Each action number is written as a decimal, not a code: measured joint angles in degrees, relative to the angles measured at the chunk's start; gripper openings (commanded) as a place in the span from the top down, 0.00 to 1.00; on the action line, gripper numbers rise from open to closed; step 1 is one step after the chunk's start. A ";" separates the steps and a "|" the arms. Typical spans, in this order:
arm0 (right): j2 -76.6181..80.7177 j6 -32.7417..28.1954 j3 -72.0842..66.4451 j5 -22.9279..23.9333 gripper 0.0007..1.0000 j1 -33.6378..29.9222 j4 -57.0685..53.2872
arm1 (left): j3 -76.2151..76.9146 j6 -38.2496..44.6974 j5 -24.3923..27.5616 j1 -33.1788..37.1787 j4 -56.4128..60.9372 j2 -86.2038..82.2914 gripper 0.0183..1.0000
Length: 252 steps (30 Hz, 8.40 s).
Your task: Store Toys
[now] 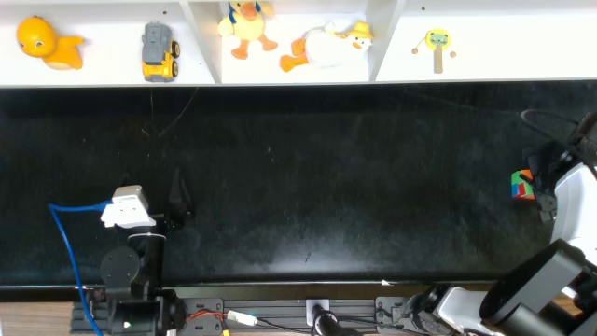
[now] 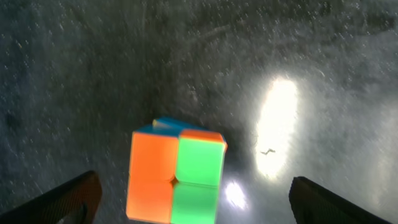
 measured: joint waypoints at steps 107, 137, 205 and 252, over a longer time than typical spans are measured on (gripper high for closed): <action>-9.31 -55.63 5.53 -25.38 0.95 2.21 27.23 | 0.00 0.00 0.00 0.00 0.00 0.00 0.00; 22.08 -51.28 -6.01 -42.36 0.96 6.10 101.00 | 0.00 0.00 0.00 0.00 0.00 0.00 0.00; 5.44 -50.73 6.12 -24.46 0.00 9.99 35.08 | -0.02 0.00 0.00 0.00 0.02 0.00 0.00; -41.03 -47.17 5.33 -35.80 0.00 30.73 -17.09 | 0.00 0.00 0.00 0.00 0.00 0.00 0.00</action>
